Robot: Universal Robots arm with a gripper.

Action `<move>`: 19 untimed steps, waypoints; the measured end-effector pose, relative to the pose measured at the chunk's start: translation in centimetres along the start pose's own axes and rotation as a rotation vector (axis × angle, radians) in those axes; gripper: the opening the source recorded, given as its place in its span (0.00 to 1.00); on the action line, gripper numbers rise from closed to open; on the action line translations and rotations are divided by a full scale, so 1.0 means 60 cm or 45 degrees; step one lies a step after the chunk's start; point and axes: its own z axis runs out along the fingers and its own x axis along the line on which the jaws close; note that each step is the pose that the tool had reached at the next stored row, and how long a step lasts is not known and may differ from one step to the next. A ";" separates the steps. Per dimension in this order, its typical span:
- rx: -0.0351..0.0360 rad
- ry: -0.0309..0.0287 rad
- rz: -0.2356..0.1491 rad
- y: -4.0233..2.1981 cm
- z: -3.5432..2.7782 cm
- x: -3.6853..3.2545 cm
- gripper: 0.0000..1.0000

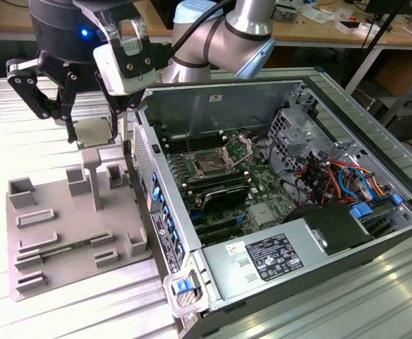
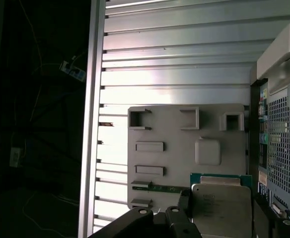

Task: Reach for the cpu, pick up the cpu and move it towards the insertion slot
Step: 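Pick up the cpu and move it towards the insertion slot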

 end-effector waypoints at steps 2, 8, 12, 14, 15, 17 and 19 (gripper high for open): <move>-0.0001 -0.0001 0.000 0.000 0.000 -0.005 0.55; 0.0000 0.0000 0.000 -0.001 0.000 -0.020 0.55; 0.0000 -0.0001 0.000 -0.002 0.000 -0.029 0.55; 0.0000 0.0000 0.000 -0.002 0.000 -0.034 0.55; 0.0000 0.0000 0.000 -0.002 0.000 -0.035 0.55; -0.0001 -0.0001 0.000 -0.002 0.000 -0.040 0.55; -0.0001 -0.0001 0.000 -0.003 0.000 -0.047 0.55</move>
